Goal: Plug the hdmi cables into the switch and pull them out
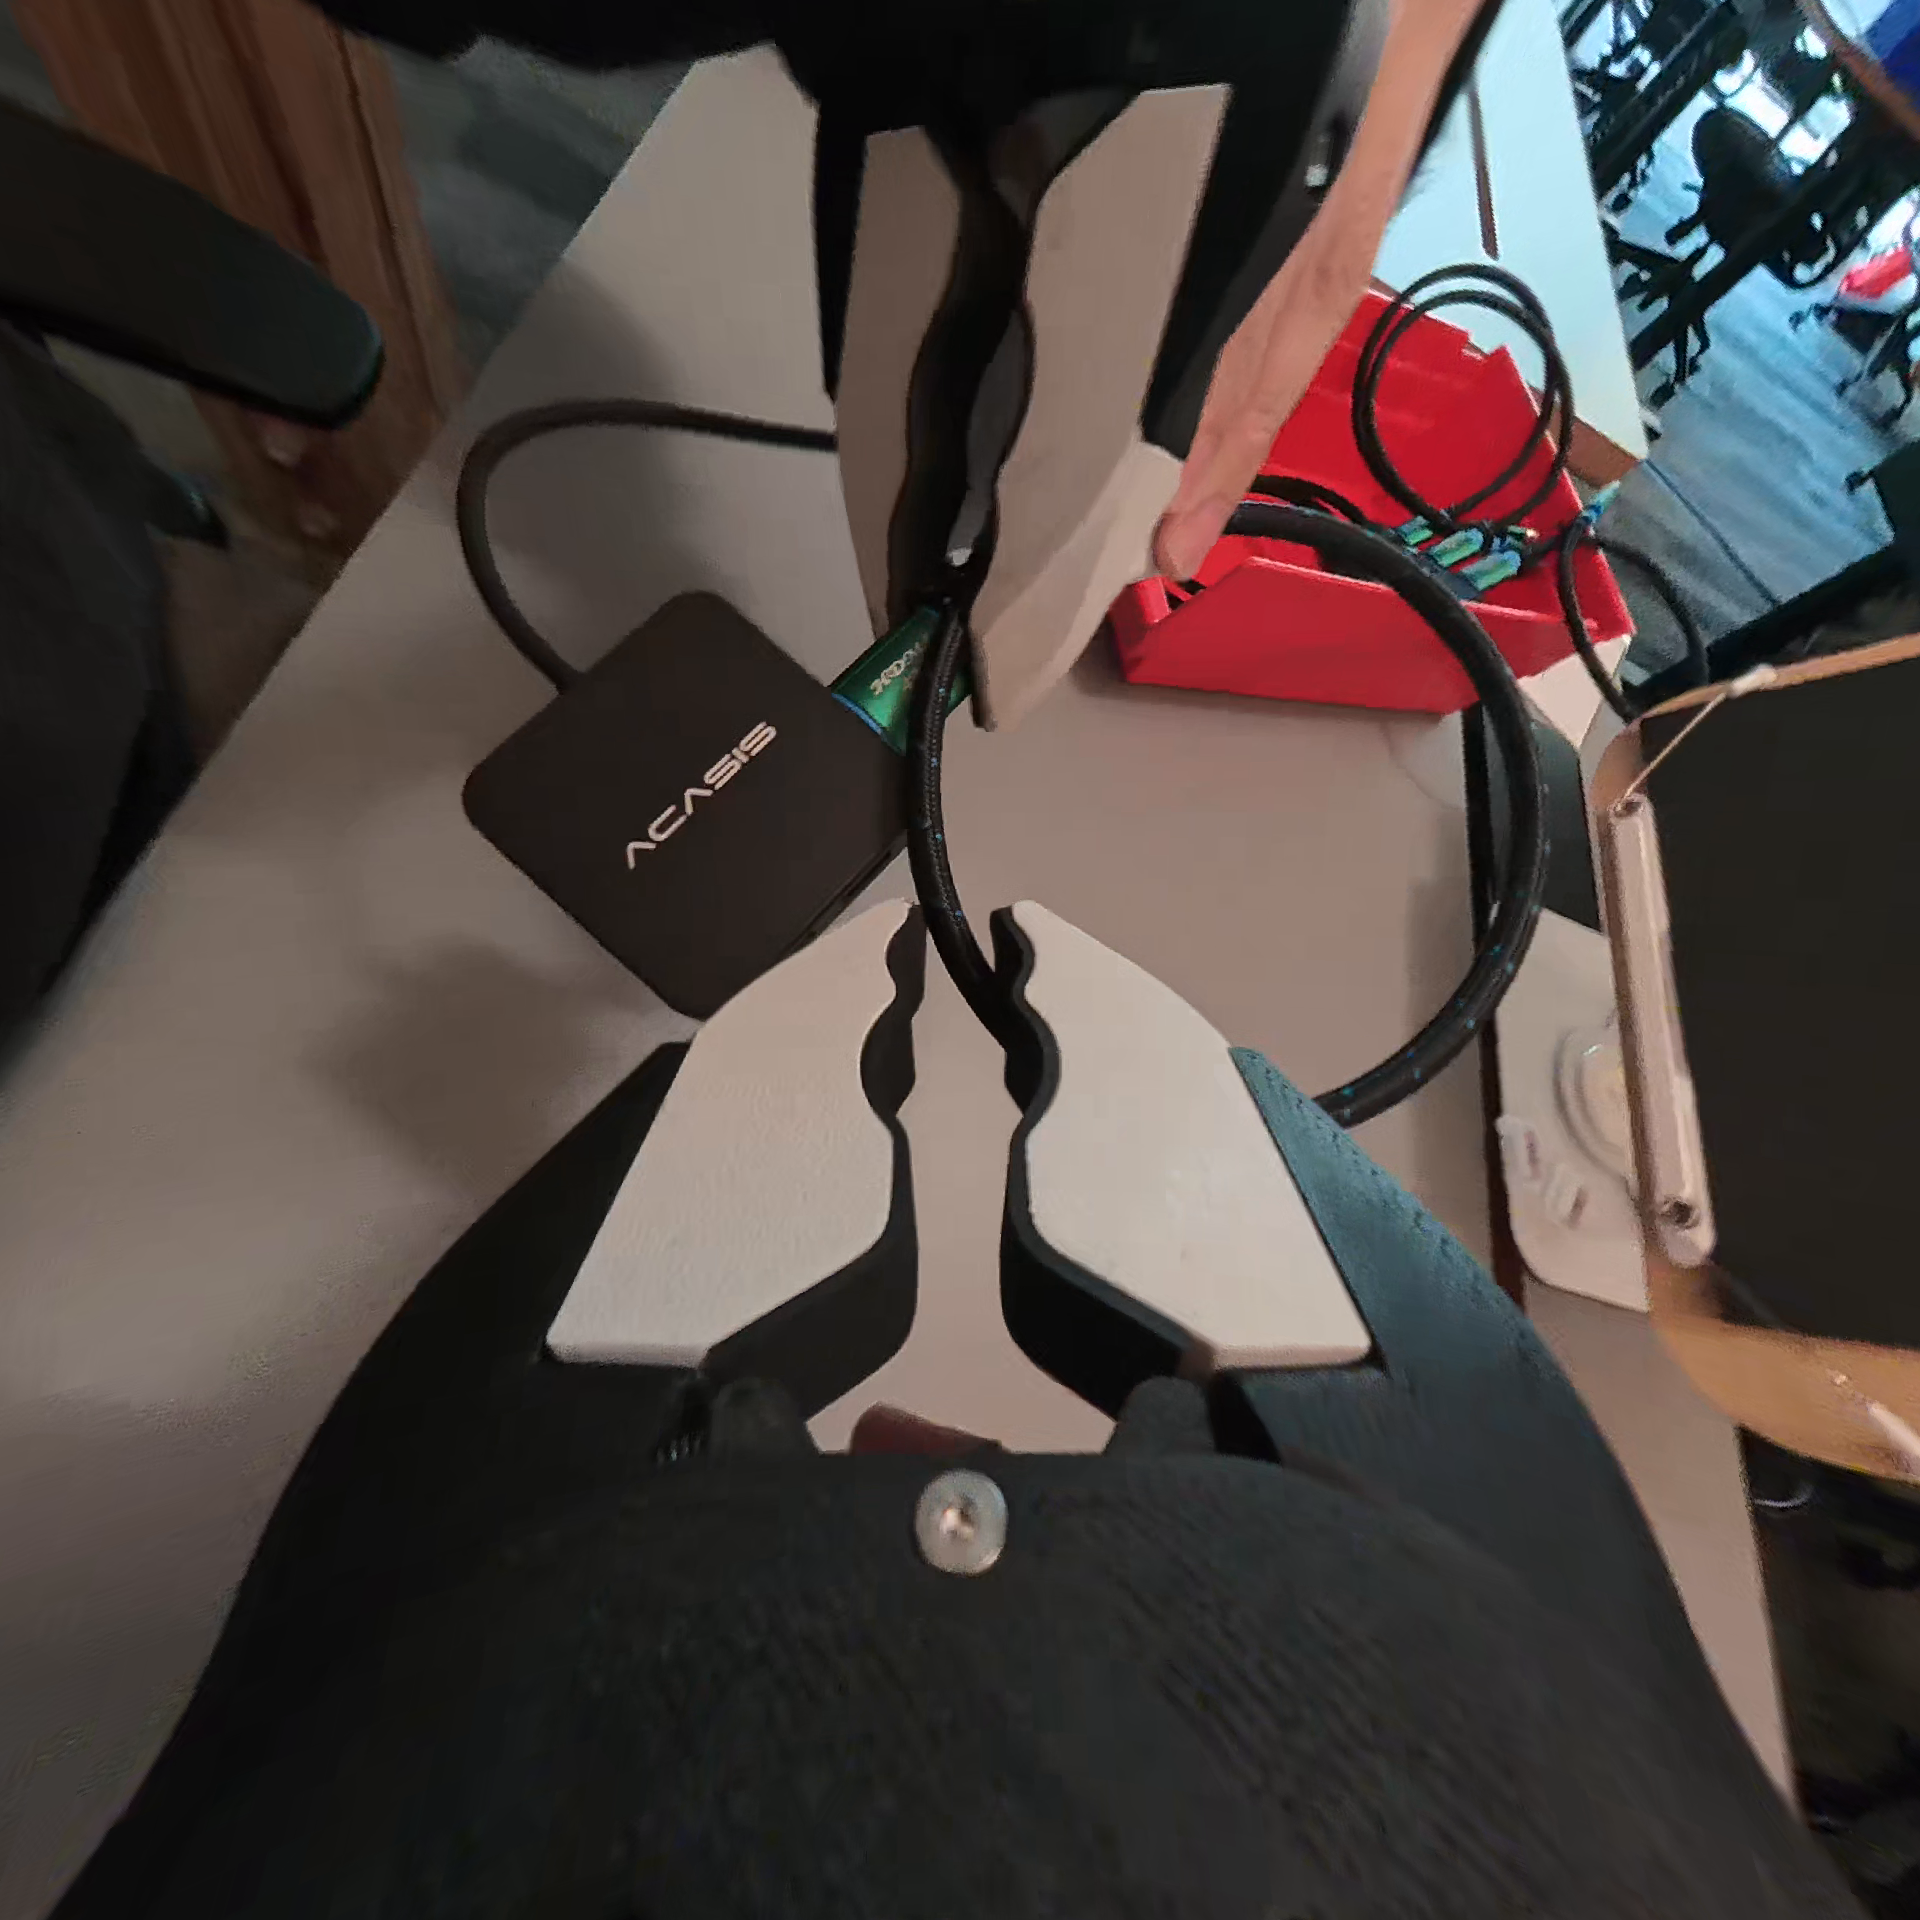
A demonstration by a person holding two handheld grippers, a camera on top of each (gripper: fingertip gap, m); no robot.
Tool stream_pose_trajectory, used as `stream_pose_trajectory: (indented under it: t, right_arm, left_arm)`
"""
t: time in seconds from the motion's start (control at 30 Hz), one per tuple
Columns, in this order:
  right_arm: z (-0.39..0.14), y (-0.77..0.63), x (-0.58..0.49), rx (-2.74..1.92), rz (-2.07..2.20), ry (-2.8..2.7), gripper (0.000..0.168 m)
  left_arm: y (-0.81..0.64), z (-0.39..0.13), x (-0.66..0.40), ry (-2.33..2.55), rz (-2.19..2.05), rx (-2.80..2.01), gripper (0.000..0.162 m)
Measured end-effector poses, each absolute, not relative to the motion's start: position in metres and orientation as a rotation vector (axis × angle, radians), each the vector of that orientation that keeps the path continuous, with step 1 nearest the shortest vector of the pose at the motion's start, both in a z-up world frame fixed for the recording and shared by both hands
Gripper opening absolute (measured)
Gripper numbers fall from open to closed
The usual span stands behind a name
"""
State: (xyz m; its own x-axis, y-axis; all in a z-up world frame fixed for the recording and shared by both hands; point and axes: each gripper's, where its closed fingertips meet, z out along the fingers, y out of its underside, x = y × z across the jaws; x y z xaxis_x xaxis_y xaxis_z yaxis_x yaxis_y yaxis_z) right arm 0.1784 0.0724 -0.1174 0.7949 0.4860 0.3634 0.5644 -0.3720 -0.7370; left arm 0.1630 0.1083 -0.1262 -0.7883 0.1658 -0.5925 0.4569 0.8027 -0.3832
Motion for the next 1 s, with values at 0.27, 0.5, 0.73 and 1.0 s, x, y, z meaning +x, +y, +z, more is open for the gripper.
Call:
stream_pose_trajectory:
  t: [0.27,0.5,0.73,1.0]
  right_arm:
    - [-0.104,0.076,0.174,-1.953,-0.261,-0.763,0.007]
    - [-0.105,0.075,0.213,-1.993,-0.564,-0.482,0.007]
    - [-0.074,0.054,0.261,-1.879,-0.754,0.048,0.006]
    - [-0.086,0.079,0.257,-1.888,-0.808,0.233,0.006]
  left_arm:
    - [0.122,-0.112,0.171,2.446,-0.917,0.195,0.027]
    - [0.197,-0.056,0.226,2.051,-0.611,-0.234,0.049]
    - [0.222,-0.046,0.193,1.684,-0.906,-0.972,0.083]
    - [0.151,-0.119,0.203,1.715,-0.894,-1.217,0.097]
